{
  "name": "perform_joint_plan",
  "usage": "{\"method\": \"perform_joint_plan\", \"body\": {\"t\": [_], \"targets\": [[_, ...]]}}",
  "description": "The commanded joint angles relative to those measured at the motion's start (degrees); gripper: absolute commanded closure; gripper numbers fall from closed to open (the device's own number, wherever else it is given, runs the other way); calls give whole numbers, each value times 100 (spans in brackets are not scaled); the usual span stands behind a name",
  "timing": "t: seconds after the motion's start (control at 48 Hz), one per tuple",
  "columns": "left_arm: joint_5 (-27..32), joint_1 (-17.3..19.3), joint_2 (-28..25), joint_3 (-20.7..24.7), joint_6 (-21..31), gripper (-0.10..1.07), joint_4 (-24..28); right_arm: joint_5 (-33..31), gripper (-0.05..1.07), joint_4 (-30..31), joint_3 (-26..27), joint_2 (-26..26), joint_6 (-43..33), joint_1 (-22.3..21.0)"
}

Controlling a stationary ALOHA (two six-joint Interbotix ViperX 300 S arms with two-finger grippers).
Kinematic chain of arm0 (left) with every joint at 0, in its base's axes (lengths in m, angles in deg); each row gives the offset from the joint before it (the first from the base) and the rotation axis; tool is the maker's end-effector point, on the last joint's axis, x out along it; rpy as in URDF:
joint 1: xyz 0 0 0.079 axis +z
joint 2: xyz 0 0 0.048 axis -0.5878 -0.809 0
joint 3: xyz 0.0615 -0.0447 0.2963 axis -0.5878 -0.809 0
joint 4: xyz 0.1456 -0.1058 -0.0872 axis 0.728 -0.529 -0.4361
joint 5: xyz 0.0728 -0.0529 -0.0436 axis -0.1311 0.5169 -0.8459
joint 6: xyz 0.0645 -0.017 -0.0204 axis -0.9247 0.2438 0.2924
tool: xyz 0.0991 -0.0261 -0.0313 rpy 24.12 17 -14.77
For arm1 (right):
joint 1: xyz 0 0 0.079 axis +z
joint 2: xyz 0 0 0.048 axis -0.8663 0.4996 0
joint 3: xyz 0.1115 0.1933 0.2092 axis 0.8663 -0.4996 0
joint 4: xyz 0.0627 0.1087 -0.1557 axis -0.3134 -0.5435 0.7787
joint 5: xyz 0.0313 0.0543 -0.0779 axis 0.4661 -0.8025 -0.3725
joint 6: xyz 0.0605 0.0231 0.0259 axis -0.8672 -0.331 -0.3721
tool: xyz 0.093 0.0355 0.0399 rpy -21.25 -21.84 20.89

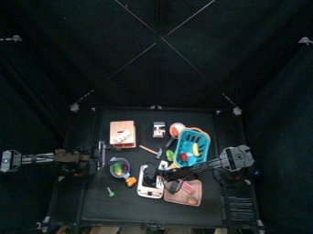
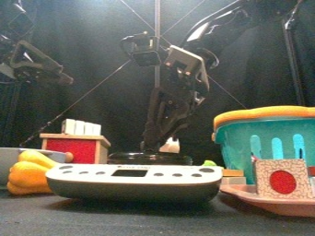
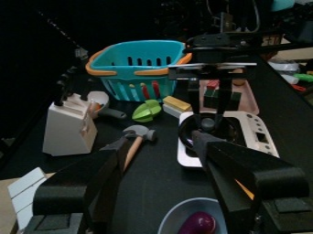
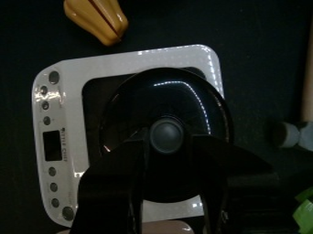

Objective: Place potlid near bowl and stove

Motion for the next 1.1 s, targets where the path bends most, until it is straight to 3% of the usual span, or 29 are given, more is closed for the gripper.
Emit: {"method": "perform_joint_plan", "body": {"t": [0.0, 0.458, 1.083], "targets": [[-26, 18, -44, 79, 0, 5, -18, 18, 39, 44, 193, -290, 18, -53], [-26, 18, -44, 88, 0, 5, -9, -70, 39, 352, 712, -185, -44, -580], [-26, 18, -53, 79, -9, 5, -9, -62, 39, 431, 1477, 668, -18, -1318]]}}
